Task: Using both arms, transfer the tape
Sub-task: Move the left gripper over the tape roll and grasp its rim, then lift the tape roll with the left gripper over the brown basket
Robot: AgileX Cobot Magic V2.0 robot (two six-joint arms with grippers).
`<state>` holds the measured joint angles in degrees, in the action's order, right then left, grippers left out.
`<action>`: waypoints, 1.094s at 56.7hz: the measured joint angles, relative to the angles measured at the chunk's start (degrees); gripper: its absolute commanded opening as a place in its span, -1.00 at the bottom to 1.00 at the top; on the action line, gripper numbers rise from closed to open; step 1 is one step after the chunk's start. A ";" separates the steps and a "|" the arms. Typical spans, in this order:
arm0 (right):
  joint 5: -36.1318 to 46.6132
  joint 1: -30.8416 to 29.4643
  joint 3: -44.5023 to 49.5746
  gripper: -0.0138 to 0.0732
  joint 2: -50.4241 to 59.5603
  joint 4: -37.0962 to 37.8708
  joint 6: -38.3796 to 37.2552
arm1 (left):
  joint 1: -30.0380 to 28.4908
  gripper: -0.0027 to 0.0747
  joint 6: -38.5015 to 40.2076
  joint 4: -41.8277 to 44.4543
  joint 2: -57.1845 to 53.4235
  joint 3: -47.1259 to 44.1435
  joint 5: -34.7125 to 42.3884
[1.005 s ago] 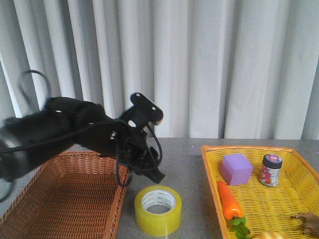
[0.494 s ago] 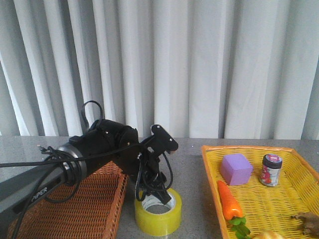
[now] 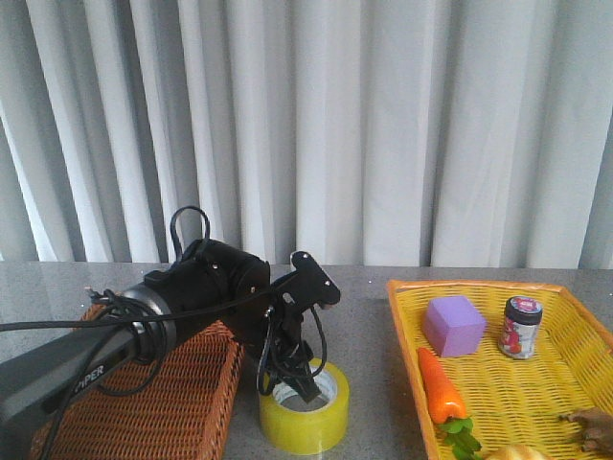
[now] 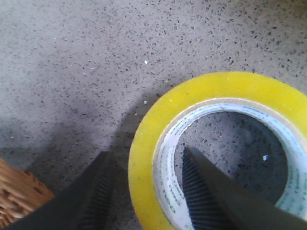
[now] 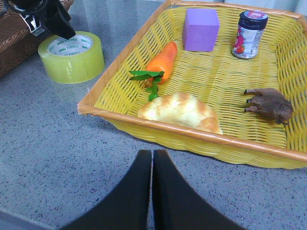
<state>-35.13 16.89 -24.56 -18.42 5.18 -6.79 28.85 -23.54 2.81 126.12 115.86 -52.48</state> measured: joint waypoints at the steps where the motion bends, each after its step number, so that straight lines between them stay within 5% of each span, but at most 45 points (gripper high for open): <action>1: 0.00 0.00 0.00 -0.68 0.00 0.00 0.00 | -0.08 -0.09 0.00 0.00 0.15 0.00 0.00; 33: -0.56 0.00 0.00 -0.68 0.00 0.00 0.00 | -3.43 -0.11 4.15 -3.56 1.81 0.00 -0.87; 62: -0.59 0.00 0.00 -0.68 0.00 0.00 0.00 | -3.48 -0.60 4.52 -6.00 3.23 0.47 -1.66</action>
<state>-35.73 16.89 -24.56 -18.42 5.18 -6.79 25.36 -19.02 -3.19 129.35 116.33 -54.15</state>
